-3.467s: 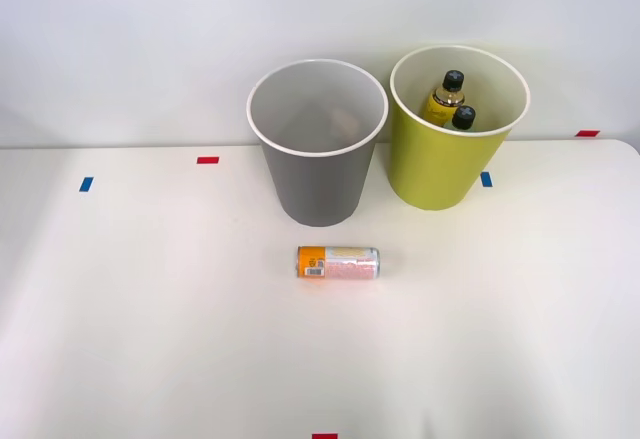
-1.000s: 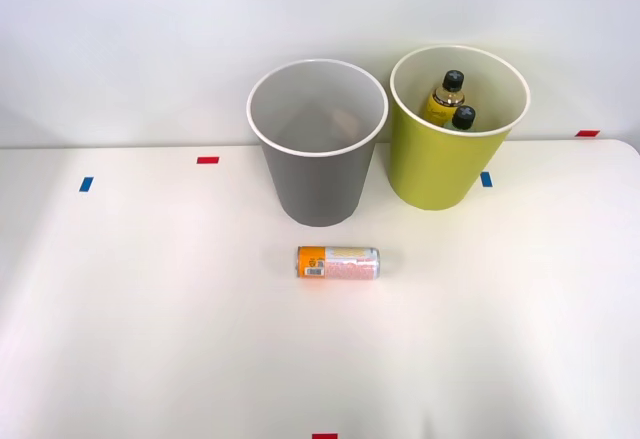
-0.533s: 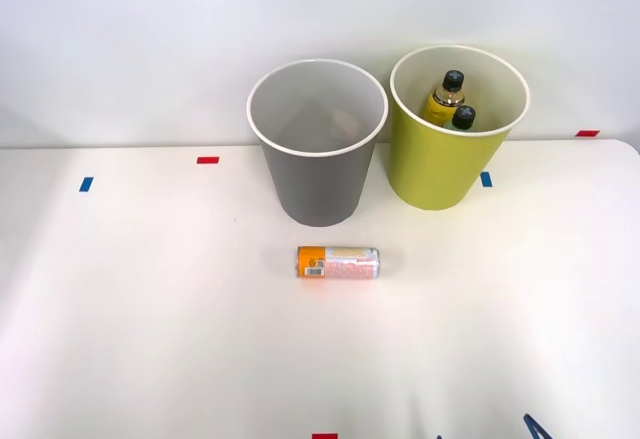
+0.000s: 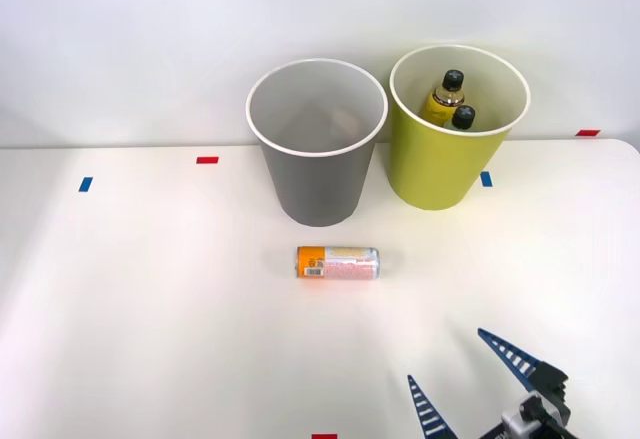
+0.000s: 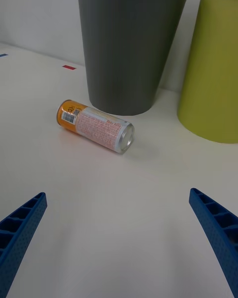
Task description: Put cans in the gray bin, plastic bottles in the light green bin
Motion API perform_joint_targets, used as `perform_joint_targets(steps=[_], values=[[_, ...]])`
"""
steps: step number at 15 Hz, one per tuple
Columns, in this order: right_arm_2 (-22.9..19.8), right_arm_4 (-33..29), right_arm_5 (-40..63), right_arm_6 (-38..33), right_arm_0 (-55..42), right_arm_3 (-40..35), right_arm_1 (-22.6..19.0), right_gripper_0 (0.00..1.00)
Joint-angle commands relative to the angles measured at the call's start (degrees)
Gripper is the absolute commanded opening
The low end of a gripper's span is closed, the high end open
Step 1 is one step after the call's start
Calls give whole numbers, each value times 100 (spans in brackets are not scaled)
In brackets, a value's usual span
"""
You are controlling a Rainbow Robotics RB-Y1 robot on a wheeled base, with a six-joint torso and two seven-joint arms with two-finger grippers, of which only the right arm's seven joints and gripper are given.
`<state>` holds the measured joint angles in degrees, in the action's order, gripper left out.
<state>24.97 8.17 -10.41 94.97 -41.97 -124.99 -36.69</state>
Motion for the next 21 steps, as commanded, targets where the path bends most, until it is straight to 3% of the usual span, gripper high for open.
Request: perform_joint_targets(steps=[1,5,8,11,18,21], values=[[69,62,874,-31,488,-377,-110,100],[201,97,1911,-48,1182,-922,-356,100],[403,133,2236,-22,1780,-931,-769,100],[772,220,2746,-48,2623,-931,-1446,100],[1721,1512,4161,145,4742,-948,-2351,100],[1967,1899,5172,312,5445,-1186,-2387,100]])
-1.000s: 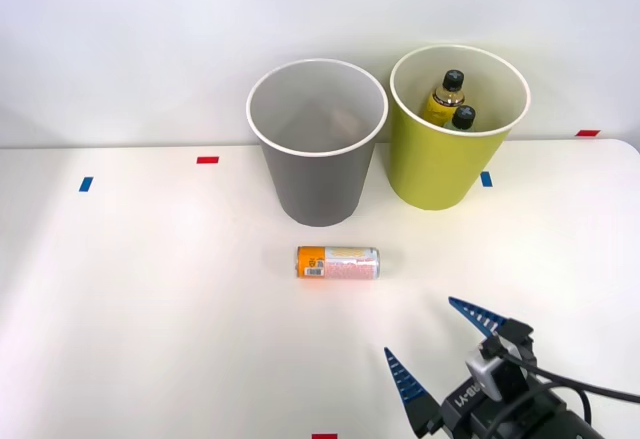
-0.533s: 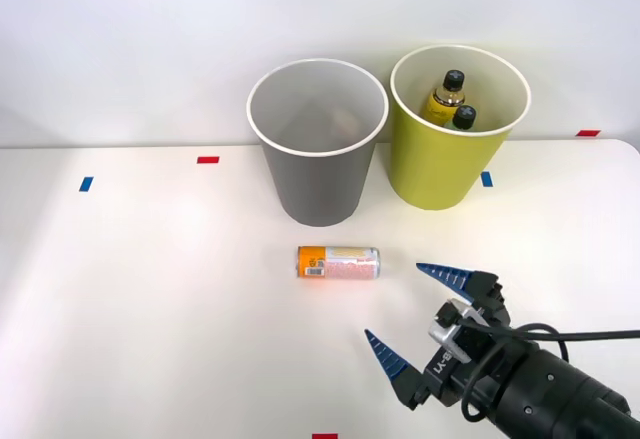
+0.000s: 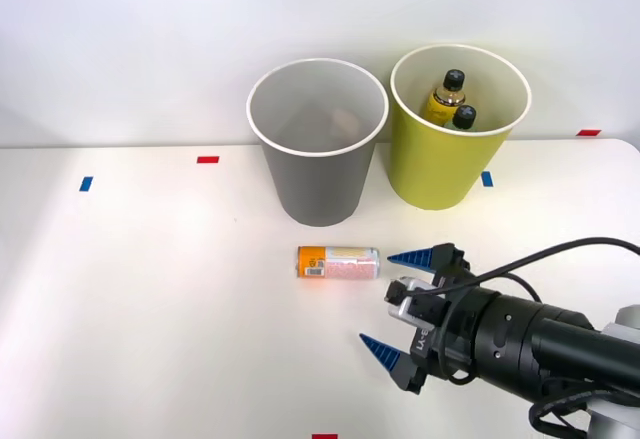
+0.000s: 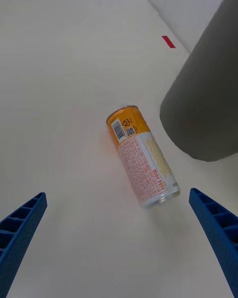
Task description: Put cans in the gray bin, plastic bottles in the light green bin
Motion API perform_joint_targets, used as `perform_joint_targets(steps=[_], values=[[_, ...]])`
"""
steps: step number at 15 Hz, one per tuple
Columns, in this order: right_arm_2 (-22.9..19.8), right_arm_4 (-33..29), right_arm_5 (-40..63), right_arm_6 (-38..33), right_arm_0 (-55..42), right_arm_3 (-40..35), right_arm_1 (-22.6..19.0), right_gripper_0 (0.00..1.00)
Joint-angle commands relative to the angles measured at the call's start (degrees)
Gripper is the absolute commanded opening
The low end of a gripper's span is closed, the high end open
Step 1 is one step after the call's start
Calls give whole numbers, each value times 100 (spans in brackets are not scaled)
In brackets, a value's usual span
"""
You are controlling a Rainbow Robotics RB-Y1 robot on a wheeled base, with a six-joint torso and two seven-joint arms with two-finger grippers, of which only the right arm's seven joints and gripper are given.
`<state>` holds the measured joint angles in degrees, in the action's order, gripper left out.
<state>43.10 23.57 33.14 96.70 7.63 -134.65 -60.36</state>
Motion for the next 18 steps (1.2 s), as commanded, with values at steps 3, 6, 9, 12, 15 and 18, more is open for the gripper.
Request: perform_joint_targets(steps=[3,6,9,12,15,18], values=[[155,1000,1801,217,1030,-368,192,100],[173,1739,2461,428,1733,-131,491,100],[173,2459,2900,1211,2339,502,842,100],[182,2670,2918,1808,2594,1187,1308,100],[173,2600,3269,2221,2814,1618,1739,100],[173,1906,4060,2239,2972,1653,2240,100]])
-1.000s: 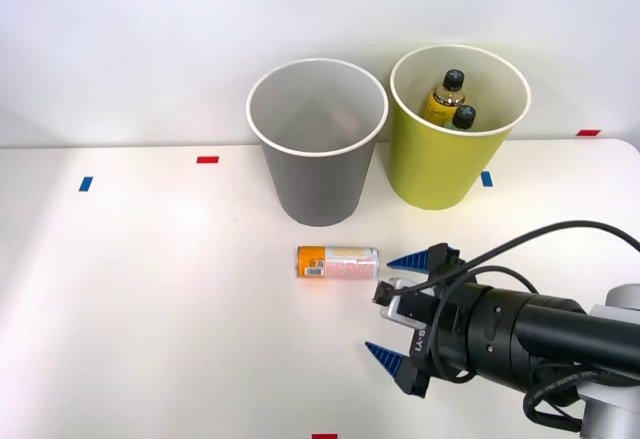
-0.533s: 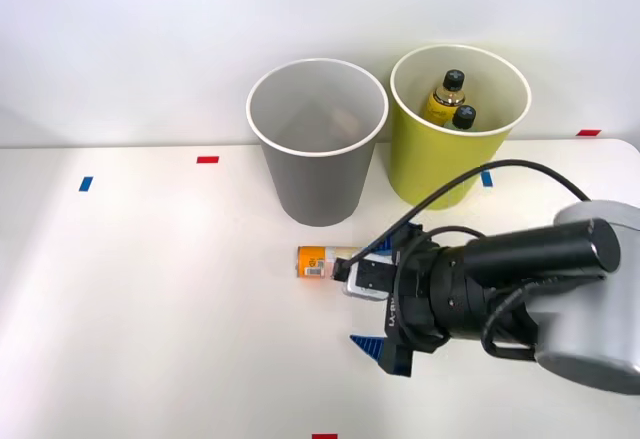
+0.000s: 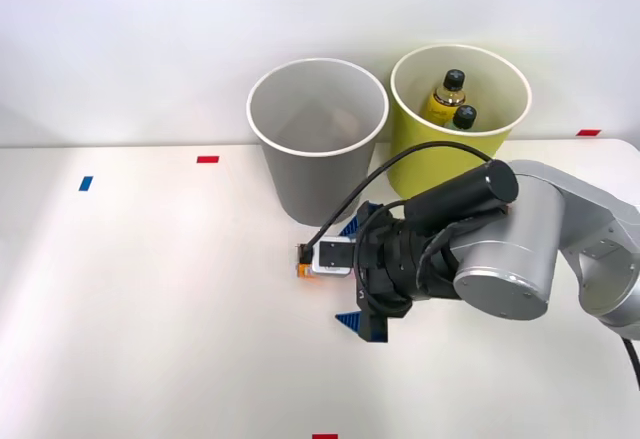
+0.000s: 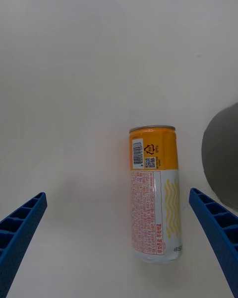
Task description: Put cans in the gray bin, plastic bottles in the light green bin
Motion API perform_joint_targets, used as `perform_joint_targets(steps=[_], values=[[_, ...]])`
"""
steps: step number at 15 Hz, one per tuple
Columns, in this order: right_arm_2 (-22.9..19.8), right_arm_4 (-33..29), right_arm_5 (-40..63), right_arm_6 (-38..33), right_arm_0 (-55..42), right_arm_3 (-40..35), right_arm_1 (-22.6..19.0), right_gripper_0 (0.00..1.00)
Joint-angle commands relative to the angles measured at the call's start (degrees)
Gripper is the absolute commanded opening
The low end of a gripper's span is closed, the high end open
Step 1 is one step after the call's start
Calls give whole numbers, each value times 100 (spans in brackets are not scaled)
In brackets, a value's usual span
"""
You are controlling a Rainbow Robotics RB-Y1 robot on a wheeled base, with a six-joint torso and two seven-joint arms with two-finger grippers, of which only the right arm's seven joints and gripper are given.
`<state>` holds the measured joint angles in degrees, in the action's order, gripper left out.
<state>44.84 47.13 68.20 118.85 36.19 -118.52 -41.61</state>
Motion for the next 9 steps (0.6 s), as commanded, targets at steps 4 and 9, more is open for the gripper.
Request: perform_joint_targets(steps=[4,9], values=[[-2,-678,1345,24,266,232,795,100],[-2,-1004,1363,94,301,883,1287,100]])
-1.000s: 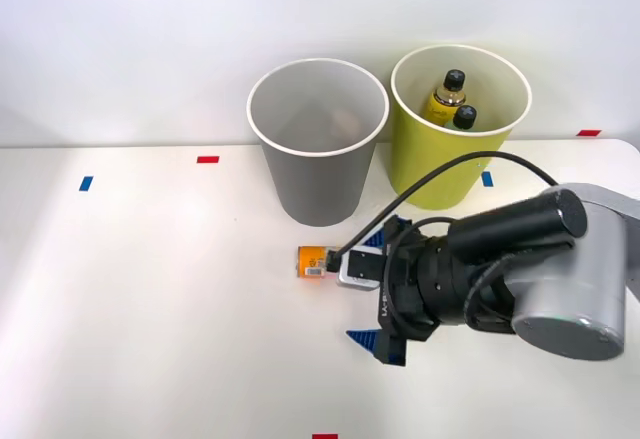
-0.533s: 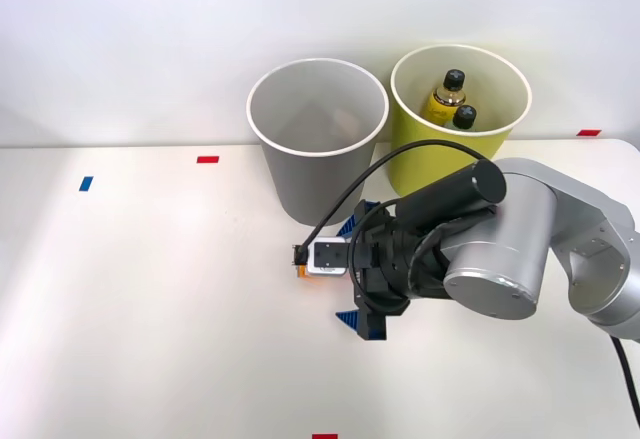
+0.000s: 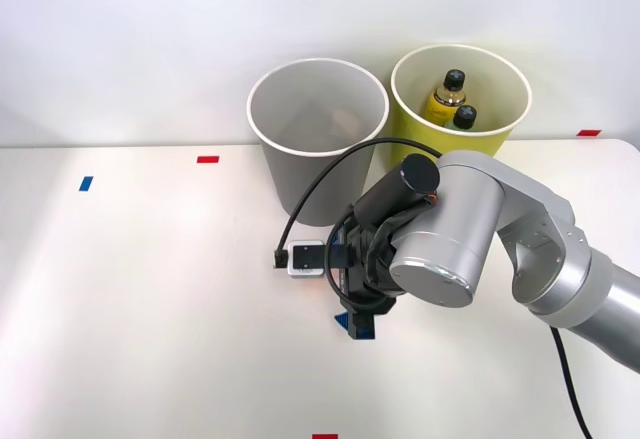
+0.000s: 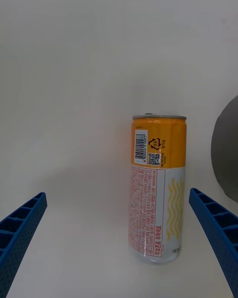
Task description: Put cans in the gray bin, plastic bottles in the light green bin
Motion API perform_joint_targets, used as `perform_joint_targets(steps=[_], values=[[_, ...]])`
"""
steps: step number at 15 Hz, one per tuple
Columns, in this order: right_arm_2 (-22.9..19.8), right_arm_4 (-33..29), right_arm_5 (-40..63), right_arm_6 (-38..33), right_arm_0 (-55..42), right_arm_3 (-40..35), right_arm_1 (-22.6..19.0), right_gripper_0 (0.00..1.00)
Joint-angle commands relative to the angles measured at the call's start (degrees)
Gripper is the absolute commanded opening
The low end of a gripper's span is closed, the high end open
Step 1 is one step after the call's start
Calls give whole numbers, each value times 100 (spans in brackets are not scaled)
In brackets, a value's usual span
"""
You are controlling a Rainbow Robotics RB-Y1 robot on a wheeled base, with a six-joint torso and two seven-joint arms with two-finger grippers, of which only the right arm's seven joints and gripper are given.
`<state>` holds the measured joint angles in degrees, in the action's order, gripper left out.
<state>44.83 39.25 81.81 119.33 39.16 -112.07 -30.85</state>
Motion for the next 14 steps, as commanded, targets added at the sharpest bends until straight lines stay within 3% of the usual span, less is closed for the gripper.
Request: perform_joint_targets(steps=[1,14], values=[[-1,-356,1,64,4,361,316,100],[-186,-1244,406,345,109,1442,1327,100]])
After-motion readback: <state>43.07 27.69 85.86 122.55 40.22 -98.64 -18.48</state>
